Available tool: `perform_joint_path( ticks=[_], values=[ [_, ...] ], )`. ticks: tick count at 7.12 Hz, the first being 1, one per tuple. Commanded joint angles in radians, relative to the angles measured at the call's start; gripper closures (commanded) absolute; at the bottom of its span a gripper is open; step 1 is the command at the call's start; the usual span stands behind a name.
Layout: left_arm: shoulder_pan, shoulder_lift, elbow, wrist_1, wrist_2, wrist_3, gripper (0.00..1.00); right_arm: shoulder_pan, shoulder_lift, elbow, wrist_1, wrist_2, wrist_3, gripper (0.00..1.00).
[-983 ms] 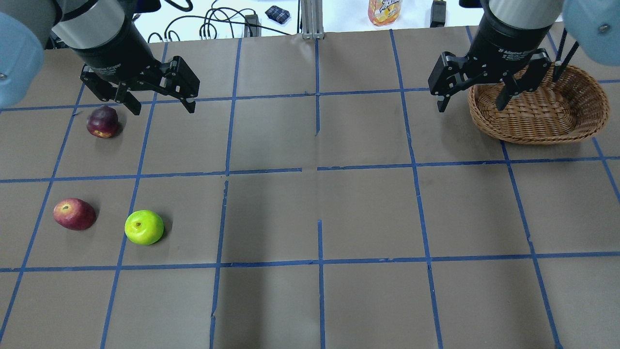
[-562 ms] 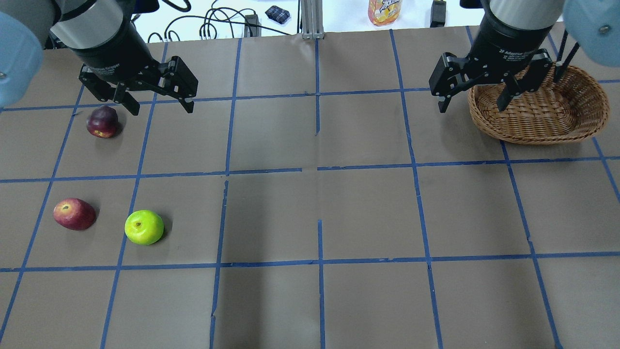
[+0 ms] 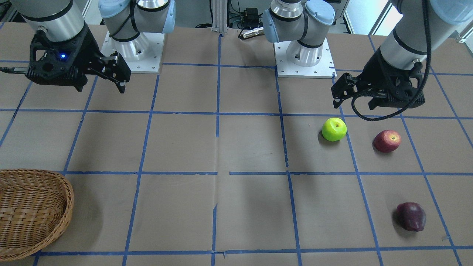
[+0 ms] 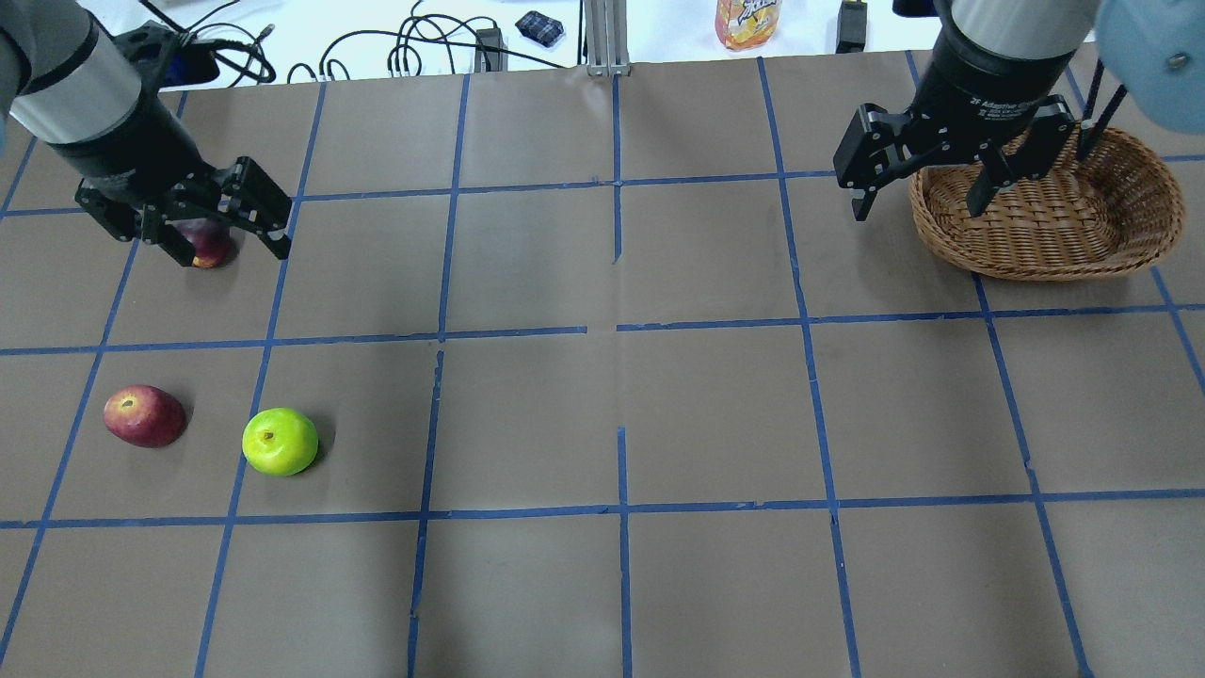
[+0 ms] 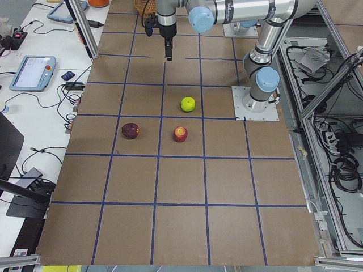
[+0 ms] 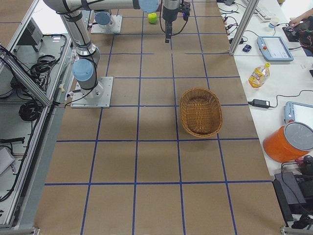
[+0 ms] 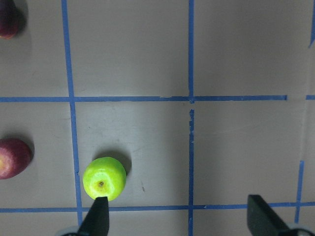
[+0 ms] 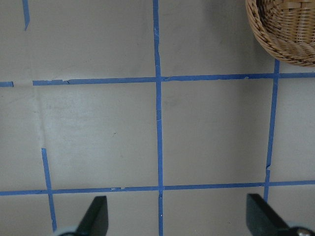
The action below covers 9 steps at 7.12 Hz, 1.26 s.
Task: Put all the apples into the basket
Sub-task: 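Reach the left gripper down to the green apple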
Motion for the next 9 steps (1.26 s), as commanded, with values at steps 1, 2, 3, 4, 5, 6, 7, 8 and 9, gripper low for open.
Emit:
perform_joint_path(
  ticks=[1, 2, 3, 4, 5, 6, 7, 8, 9],
  values=[
    [0.070, -0.021, -0.141, 0.058, 0.008, 0.053, 0.00, 0.001, 0.000, 0.000, 0.000, -0.001, 0.000, 0.00],
    [0.105, -0.053, -0.205, 0.125, 0.041, 0.110, 0.00, -0.002, 0.000, 0.000, 0.000, -0.001, 0.000, 0.00],
    [0.121, -0.085, -0.277, 0.260, 0.078, 0.172, 0.00, 0.001, 0.000, 0.000, -0.002, 0.007, 0.002, 0.00],
    [0.127, -0.110, -0.346, 0.326, 0.081, 0.178, 0.00, 0.001, 0.001, 0.000, -0.003, 0.001, 0.002, 0.00],
    [0.127, -0.132, -0.379, 0.373, 0.084, 0.179, 0.00, -0.002, 0.001, 0.000, -0.005, 0.001, 0.002, 0.00],
    [0.127, -0.159, -0.391, 0.376, 0.094, 0.180, 0.00, 0.000, 0.001, 0.000, -0.005, 0.005, 0.011, 0.00],
    [0.127, -0.188, -0.393, 0.390, 0.124, 0.180, 0.00, -0.006, -0.010, -0.011, -0.002, -0.001, 0.006, 0.00],
    [0.127, -0.219, -0.396, 0.398, 0.124, 0.176, 0.00, -0.003, -0.046, -0.011, -0.005, 0.001, 0.006, 0.00],
    [0.127, -0.248, -0.401, 0.398, 0.121, 0.174, 0.00, 0.000, -0.048, 0.001, -0.003, -0.001, 0.008, 0.00]
  ],
)
